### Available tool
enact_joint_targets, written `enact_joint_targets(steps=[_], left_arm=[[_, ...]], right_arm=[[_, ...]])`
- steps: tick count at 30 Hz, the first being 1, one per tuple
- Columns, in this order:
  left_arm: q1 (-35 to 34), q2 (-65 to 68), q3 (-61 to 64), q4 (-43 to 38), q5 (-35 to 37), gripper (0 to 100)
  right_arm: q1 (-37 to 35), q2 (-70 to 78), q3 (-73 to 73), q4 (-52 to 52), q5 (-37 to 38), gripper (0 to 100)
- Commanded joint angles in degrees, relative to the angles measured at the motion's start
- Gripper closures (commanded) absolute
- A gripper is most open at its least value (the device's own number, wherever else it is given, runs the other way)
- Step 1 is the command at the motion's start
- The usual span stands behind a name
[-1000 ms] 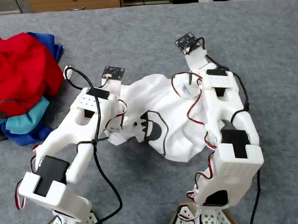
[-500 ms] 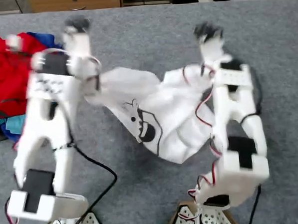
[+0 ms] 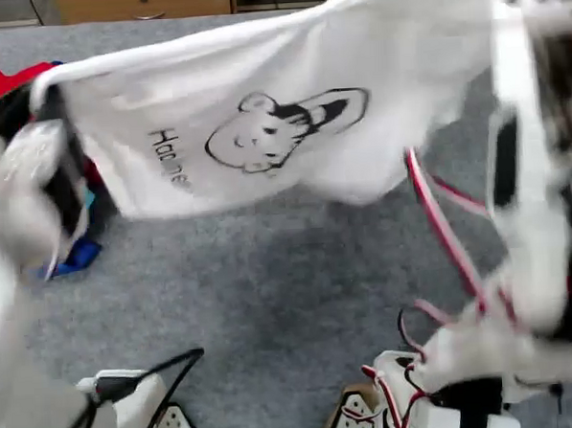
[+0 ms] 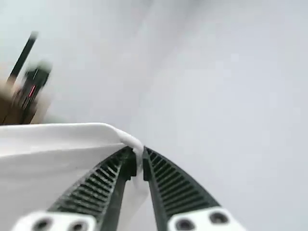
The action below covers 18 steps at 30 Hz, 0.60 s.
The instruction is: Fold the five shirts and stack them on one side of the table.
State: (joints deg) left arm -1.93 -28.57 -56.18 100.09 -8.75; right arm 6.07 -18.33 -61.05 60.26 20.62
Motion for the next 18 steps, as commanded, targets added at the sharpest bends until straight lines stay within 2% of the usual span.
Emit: enact_joint_targets(steps=[1,7,16,18], left_arm=[[-3.43,-5.23,-1.23,0.7,-0.35,98],[-9.85,-14.9,7.3,0.7,-0.7,98],[-9.67,-30.9,33.05,0.7,-3.69,98],[-9.67,-33.45,38.15,0.62,-4.04,98]], right_arm=[[1.01,-0.84,-9.54,-1.93,-0.62,99.8],[1.01,-0.84,-14.81,-0.62,-0.26,99.8],[1.19,-0.84,-22.64,16.26,-0.09,99.5],[1.01,-0.48,-23.78,20.75,2.2,99.3]])
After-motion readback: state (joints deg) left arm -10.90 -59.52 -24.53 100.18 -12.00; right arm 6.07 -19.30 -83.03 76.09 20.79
